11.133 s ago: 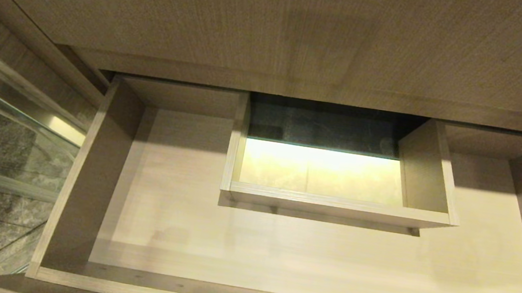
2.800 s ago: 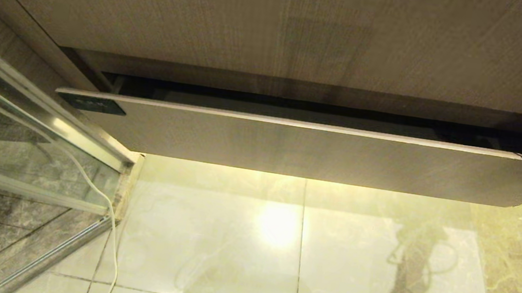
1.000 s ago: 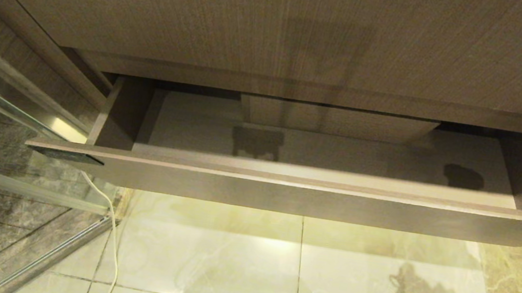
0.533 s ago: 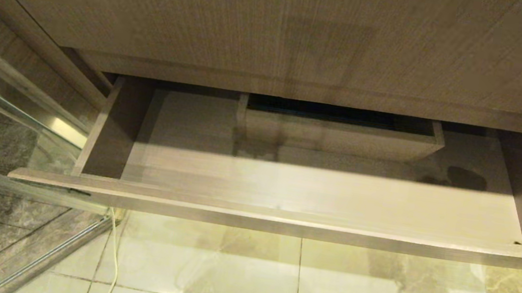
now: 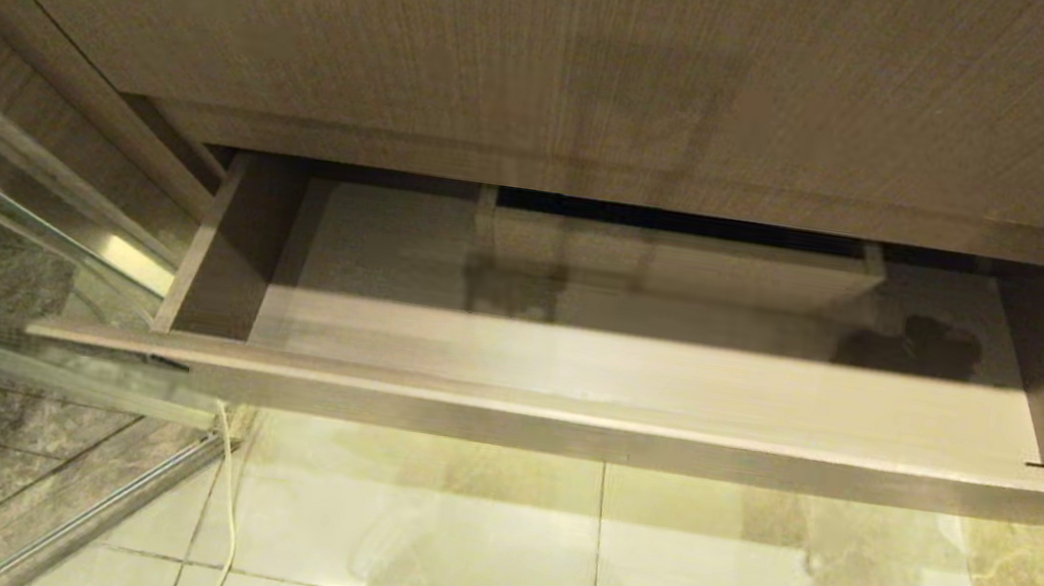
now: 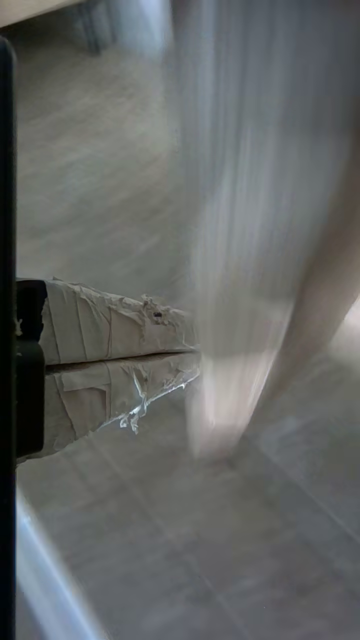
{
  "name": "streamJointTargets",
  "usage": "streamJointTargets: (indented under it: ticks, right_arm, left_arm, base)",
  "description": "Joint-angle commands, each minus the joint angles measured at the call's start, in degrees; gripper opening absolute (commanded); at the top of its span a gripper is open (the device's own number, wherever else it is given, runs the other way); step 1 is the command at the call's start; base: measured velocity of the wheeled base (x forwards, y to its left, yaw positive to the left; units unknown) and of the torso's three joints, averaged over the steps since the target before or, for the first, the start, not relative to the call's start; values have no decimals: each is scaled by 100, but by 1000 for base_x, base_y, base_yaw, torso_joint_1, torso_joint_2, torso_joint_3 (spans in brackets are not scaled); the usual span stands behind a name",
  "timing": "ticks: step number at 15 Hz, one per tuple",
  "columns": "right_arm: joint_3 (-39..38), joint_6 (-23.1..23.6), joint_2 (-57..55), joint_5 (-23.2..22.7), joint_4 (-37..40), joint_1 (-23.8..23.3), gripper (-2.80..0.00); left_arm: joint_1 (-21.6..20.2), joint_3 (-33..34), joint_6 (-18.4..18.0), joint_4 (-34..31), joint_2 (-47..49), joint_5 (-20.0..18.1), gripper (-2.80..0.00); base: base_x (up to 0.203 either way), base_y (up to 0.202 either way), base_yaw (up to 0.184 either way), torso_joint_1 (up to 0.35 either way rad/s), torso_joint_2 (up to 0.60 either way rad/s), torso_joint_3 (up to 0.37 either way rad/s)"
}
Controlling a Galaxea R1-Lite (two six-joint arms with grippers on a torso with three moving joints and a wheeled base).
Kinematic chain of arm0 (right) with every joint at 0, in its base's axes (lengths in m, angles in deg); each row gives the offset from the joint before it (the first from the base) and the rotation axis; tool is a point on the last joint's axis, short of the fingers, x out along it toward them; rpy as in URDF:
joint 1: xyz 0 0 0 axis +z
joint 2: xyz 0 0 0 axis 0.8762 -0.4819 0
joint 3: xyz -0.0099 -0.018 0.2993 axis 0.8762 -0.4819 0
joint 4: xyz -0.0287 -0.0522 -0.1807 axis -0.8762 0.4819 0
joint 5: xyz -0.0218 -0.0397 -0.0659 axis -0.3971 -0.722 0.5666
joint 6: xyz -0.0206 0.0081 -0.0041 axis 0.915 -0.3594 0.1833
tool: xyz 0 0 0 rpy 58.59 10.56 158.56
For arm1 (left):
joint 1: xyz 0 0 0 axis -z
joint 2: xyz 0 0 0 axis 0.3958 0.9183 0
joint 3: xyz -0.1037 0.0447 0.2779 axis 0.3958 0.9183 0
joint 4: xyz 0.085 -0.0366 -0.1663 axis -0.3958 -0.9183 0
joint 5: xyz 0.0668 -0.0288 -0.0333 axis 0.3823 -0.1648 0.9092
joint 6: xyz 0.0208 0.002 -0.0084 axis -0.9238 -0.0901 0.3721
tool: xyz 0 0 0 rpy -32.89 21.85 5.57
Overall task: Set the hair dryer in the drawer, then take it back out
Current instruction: Close the drawer
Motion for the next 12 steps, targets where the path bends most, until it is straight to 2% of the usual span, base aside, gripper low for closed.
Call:
streamJointTargets:
  ticks: [1,3,5,9,10,12]
  right_arm:
    - [40,-46,-134,28,92,-5,-280]
    - [323,-507,-333,-33,206,22,-280]
    - [500,-905,-357,-476,1,103,-280]
    - [502,-908,-357,-478,-2,104,-280]
    - [546,-977,-364,-740,-290,120,-280]
    - [633,-1113,-377,-1459,-1657,151,-280]
  left_arm:
    - [-1,9,0,7,0,0,-280]
    - [-1,9,0,7,0,0,-280]
    - [-1,9,0,7,0,0,-280]
    - [-1,9,0,7,0,0,-280]
    - [-1,9,0,7,0,0,-280]
    - [-1,9,0,7,0,0,-280]
  base:
    - [0,0,0,0,0,0]
    - [0,0,0,0,0,0]
    - [0,0,0,0,0,0]
    - [0,0,0,0,0,0]
    - [0,0,0,0,0,0]
    - [0,0,0,0,0,0]
